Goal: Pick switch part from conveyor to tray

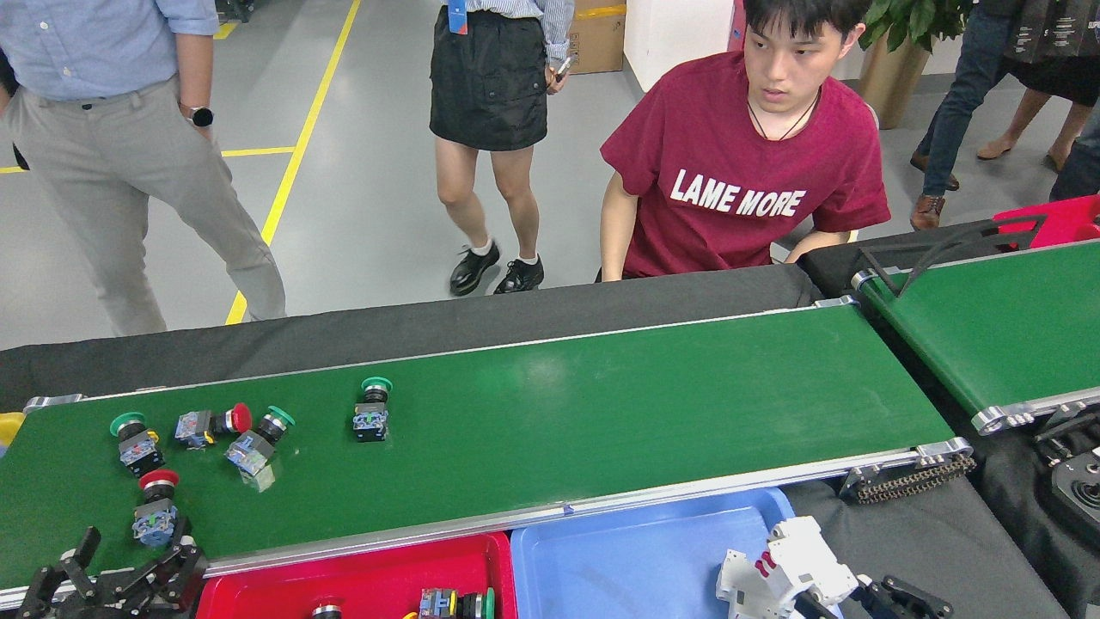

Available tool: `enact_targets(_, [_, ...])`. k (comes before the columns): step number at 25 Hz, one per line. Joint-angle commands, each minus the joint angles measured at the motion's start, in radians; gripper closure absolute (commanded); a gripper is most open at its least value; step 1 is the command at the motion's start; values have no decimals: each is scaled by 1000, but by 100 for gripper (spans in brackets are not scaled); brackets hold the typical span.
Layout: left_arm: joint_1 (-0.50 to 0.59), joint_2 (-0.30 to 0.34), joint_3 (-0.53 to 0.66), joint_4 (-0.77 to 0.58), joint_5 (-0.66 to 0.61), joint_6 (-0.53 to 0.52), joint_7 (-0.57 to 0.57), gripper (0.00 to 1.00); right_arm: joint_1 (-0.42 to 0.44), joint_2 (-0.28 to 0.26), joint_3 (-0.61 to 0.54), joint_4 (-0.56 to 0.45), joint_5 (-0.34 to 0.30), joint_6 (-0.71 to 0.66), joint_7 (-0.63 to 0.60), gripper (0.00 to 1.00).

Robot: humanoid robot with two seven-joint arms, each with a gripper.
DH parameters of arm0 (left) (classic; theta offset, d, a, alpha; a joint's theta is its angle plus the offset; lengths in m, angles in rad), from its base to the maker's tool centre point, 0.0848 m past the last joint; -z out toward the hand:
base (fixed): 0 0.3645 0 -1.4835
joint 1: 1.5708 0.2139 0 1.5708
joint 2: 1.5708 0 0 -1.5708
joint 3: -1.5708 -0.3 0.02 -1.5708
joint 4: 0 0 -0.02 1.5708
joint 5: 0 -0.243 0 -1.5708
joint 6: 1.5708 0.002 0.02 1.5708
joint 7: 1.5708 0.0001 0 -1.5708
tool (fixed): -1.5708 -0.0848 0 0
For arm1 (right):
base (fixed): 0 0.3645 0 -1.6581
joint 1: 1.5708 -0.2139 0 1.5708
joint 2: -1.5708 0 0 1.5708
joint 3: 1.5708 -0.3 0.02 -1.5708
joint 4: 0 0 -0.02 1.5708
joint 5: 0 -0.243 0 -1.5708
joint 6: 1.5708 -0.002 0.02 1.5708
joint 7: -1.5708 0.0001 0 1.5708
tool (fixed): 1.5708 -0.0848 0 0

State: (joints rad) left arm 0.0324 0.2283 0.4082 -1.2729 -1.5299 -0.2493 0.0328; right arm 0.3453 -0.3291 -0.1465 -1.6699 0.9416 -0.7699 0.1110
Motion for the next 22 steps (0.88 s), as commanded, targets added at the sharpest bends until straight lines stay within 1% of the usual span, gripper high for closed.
enact_targets(1, [-19, 34, 4, 15, 4, 4, 7, 19, 1, -4, -5, -10, -4, -15, 1, 94])
enact_targets(3, [-16, 66, -5, 36, 5, -19, 16, 70, -2, 25, -4, -10, -3, -15, 19, 94])
enact_targets(4, [-17, 69, -3, 52, 13, -39, 19, 87, -5, 51, -4, -8, 5, -15, 30, 93])
enact_targets(5, [-23, 69, -3, 64, 31, -54, 21, 93, -12, 84, -4, -5, 17, -15, 45, 93])
enact_targets(6, [-25, 71, -5, 66, 51, -61, 27, 95, -22, 119, -4, -1, 34, -15, 61, 93])
enact_targets(8, [-19, 74, -11, 52, 71, -68, 48, 98, -60, 173, -5, 35, 65, -15, 75, 93])
enact_targets(10, [-17, 72, -25, 24, 71, -102, 72, 100, -88, 196, -5, 62, 103, -15, 81, 93])
enact_targets(12, [-12, 65, -31, -28, 73, -162, 76, 100, -92, 200, -7, 67, 109, -15, 81, 93])
enact_targets(14, [17, 63, -39, -106, 74, -254, 76, 99, -95, 202, -8, 65, 108, -15, 81, 92])
enact_targets(16, [80, 59, -48, -223, 93, -439, 73, 94, -98, 203, -13, 61, 103, -15, 79, 91])
enact_targets(17, [118, 48, -51, -272, 106, -524, 72, 84, -98, 205, -11, 62, 103, -15, 79, 91])
enact_targets(18, [155, 36, -52, -307, 120, -536, 67, 70, -98, 205, -11, 62, 105, -15, 79, 91])
enact_targets(19, [198, 11, -52, -347, 128, -536, 65, 46, -100, 205, -11, 62, 105, -15, 79, 91])
enact_targets(20, [231, -27, -52, -382, 128, -536, 65, 12, -100, 206, -11, 61, 103, -15, 79, 88])
enact_targets(21, [260, -73, -52, -411, 126, -536, 65, 0, -100, 209, -11, 59, 103, -15, 81, 74])
enact_targets(22, [279, -96, -52, -424, 126, -536, 65, 0, -101, 216, -11, 56, 103, -15, 81, 48])
